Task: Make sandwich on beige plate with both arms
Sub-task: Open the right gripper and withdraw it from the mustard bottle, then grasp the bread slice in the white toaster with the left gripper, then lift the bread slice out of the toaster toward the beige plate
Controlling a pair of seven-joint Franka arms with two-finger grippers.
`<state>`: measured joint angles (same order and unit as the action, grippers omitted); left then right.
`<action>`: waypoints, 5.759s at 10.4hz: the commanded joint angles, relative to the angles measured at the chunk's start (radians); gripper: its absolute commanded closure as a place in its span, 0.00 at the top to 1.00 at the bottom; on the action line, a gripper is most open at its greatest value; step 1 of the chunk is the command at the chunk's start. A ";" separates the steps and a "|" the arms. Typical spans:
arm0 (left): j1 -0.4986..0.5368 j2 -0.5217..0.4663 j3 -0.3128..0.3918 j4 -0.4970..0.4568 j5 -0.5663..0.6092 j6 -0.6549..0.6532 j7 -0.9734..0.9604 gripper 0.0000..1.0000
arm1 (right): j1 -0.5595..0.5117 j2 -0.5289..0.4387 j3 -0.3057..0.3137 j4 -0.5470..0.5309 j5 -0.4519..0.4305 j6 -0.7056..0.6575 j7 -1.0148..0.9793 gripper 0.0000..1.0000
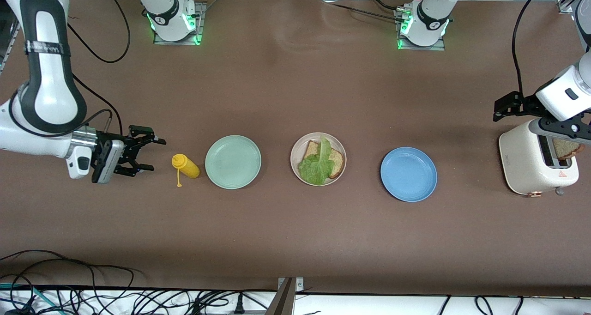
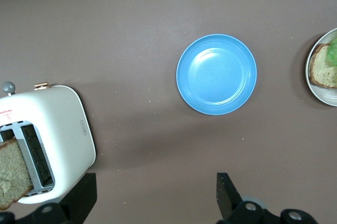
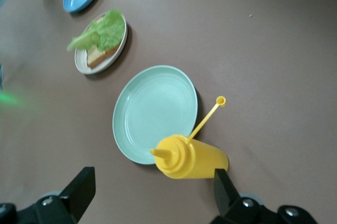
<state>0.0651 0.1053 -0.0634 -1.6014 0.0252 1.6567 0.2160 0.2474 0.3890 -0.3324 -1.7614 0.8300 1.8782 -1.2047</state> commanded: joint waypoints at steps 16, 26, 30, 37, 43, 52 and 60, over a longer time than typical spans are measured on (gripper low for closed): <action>0.174 0.057 0.019 0.058 0.070 -0.038 0.008 1.00 | -0.304 -0.366 0.403 -0.013 -0.769 -0.132 1.220 1.00; 0.422 0.273 0.016 0.049 0.170 0.153 0.305 1.00 | -0.280 -0.374 0.423 0.063 -0.874 -0.240 1.405 1.00; 0.467 0.353 0.014 0.057 0.157 0.187 0.350 0.82 | -0.281 -0.378 0.435 0.102 -0.907 -0.269 1.424 1.00; 0.464 0.340 0.011 0.064 0.094 0.141 0.321 0.00 | -0.281 -0.375 0.418 0.129 -0.898 -0.292 1.372 1.00; 0.365 0.300 -0.006 0.317 0.098 -0.222 0.330 0.00 | -0.272 -0.371 0.449 0.146 -0.890 -0.281 1.383 1.00; 0.056 0.460 -0.090 0.328 -0.415 -0.351 0.256 0.00 | -0.275 -0.351 0.461 0.146 -0.824 -0.266 1.372 1.00; -0.168 0.717 -0.090 0.328 -0.862 -0.215 0.334 0.00 | -0.277 -0.348 0.461 0.148 -0.824 -0.264 1.373 1.00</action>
<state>-0.0851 0.7818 -0.1620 -1.2998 -0.7701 1.4457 0.5021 -0.0244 0.0332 0.1289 -1.6325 -0.0062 1.6188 0.1815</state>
